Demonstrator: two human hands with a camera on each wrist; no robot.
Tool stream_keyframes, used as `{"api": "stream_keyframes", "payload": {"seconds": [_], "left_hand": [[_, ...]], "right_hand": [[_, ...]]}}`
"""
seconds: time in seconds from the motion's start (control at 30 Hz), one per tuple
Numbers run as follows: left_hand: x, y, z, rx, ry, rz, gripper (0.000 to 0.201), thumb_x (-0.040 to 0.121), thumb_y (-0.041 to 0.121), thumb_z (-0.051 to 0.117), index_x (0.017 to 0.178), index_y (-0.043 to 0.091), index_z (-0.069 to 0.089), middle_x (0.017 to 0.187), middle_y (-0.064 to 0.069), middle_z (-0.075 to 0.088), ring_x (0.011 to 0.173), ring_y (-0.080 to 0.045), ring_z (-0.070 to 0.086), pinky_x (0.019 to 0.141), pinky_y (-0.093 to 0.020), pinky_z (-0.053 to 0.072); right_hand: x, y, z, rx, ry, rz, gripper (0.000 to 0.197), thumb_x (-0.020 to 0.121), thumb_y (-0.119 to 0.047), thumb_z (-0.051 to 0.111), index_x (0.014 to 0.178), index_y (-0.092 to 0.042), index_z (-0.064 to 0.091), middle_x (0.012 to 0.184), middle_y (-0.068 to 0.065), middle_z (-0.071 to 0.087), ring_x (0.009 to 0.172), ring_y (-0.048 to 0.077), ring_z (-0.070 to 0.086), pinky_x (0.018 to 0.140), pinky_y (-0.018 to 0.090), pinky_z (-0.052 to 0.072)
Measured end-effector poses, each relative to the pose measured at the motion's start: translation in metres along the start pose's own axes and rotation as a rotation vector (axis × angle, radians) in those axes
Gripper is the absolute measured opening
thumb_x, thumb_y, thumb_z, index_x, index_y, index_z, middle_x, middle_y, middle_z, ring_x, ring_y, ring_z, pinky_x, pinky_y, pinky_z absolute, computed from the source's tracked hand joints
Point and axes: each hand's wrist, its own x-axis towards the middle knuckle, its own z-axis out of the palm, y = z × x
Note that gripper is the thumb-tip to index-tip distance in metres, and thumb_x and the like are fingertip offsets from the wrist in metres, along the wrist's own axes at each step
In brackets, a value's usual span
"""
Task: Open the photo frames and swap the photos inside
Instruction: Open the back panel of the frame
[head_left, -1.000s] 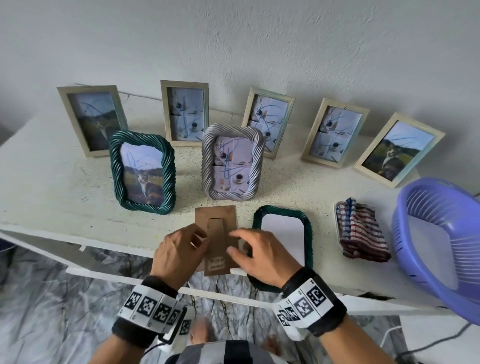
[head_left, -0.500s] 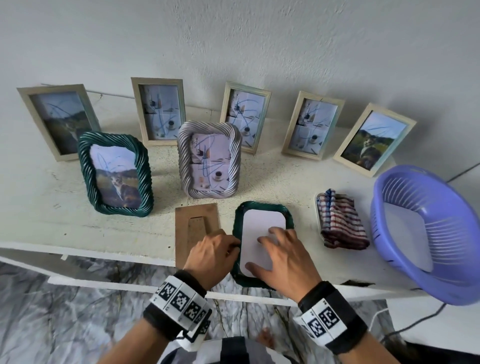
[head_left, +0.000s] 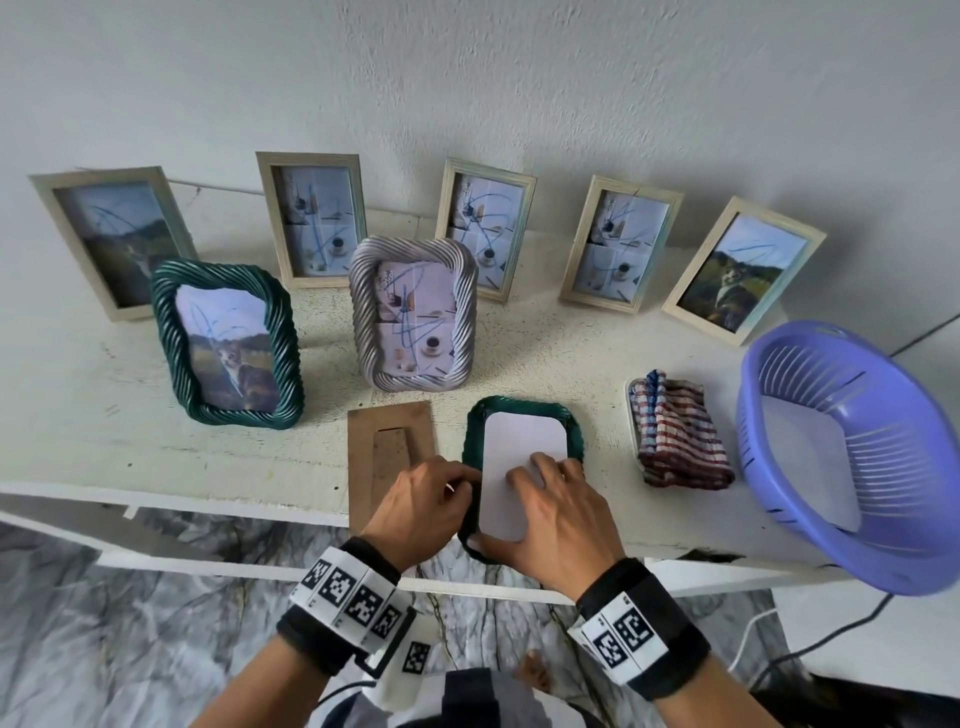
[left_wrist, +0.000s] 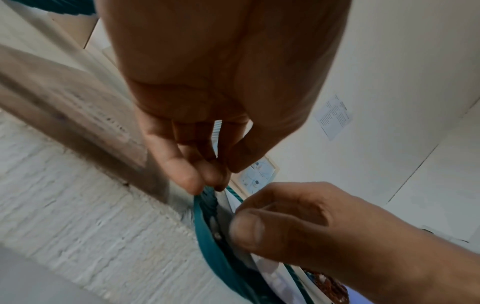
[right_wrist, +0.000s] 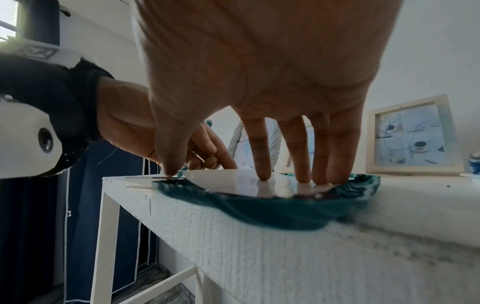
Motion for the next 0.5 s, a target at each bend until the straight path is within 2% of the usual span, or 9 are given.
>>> {"api": "stream_keyframes", "payload": {"seconds": [0.23,0.4,0.5], "left_hand": [[-0.001,-0.002,0.001,-0.024,-0.006,0.009,0.027,0.094,0.013,0.053,0.113,0.017,0.071,0.105,0.006,0.07,0.078,0.002,0.057,0.066,0.001,0.039],[-0.002,-0.006,0.002,-0.053,-0.033,0.013,0.026,0.093,0.014,0.055,0.114,0.021,0.07,0.1,0.011,0.07,0.072,0.011,0.06,0.065,-0.001,0.042],[-0.003,-0.007,0.001,-0.093,-0.053,0.0,0.03,0.092,0.011,0.053,0.113,0.025,0.069,0.096,0.015,0.07,0.077,0.009,0.064,0.069,-0.006,0.047]], "right_hand": [[-0.002,0.008,-0.003,0.003,-0.058,-0.036,0.074,0.072,-0.084,0.035,0.109,-0.024,0.057,0.113,0.0,0.053,0.103,0.023,0.046,0.072,0.035,0.049],[-0.003,0.011,-0.004,0.021,-0.04,-0.04,0.067,0.075,-0.079,0.036,0.108,-0.025,0.057,0.114,-0.001,0.054,0.103,0.023,0.046,0.072,0.033,0.047],[-0.002,0.009,-0.002,0.017,-0.022,-0.035,0.07,0.072,-0.079,0.036,0.108,-0.023,0.058,0.114,0.002,0.056,0.102,0.025,0.049,0.071,0.035,0.05]]}}
